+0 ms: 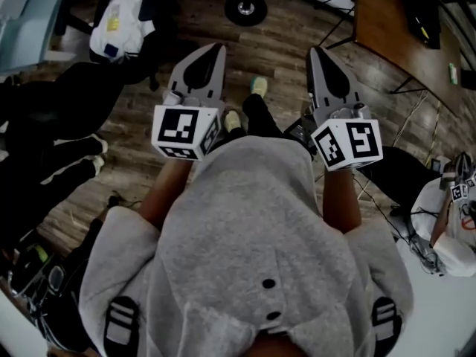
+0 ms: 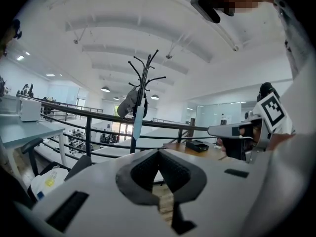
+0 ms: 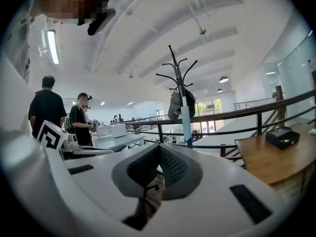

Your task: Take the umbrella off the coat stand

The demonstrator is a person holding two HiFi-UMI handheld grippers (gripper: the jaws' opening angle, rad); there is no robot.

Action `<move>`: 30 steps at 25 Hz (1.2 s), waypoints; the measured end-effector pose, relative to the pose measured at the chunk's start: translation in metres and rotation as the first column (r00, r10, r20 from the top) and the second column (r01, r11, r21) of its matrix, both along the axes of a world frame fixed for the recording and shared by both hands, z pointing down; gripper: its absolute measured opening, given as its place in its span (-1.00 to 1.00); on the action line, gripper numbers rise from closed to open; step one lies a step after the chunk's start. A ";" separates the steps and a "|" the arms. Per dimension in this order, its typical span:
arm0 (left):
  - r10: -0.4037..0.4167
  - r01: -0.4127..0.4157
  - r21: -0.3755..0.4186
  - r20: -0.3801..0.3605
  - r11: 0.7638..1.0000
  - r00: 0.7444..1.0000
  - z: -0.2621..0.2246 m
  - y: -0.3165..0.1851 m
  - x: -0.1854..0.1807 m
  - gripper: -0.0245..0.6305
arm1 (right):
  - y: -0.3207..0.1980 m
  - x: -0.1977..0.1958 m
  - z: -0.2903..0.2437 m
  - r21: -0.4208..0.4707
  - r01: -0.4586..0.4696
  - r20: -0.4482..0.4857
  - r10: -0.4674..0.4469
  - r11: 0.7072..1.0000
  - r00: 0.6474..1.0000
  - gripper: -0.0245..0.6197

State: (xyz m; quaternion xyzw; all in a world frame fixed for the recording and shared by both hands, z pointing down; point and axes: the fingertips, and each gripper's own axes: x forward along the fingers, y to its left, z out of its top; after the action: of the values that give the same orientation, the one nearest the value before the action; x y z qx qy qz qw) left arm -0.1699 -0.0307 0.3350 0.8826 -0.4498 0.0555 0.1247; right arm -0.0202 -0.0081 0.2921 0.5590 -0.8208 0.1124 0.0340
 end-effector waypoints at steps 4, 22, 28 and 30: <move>-0.007 0.007 0.030 0.009 1.000 1.000 -0.001 -0.015 0.006 -0.89 | -0.018 0.011 0.004 0.013 0.001 -0.001 -0.001 1.000 1.000 -0.89; 0.025 -0.026 0.030 0.042 0.999 0.999 -0.006 -0.134 0.051 -0.89 | -0.137 0.094 -0.002 0.034 0.101 -0.412 -0.078 0.994 0.908 -0.89; 0.010 -0.011 0.016 0.052 1.000 0.999 -0.003 -0.177 0.072 -0.89 | -0.183 0.121 0.011 0.029 0.082 -0.288 -0.070 0.996 0.955 -0.89; 0.006 -0.006 0.006 0.051 1.000 0.999 -0.002 -0.188 0.076 -0.89 | -0.192 0.120 0.020 0.019 0.071 -0.238 -0.065 0.997 0.969 -0.89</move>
State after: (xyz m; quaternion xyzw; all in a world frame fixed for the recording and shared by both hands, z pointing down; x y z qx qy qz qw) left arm -0.0938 -0.2182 0.3330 0.8827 -0.4503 0.0770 0.1104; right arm 0.0998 -0.2004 0.3125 0.5403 -0.8311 0.0323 0.1277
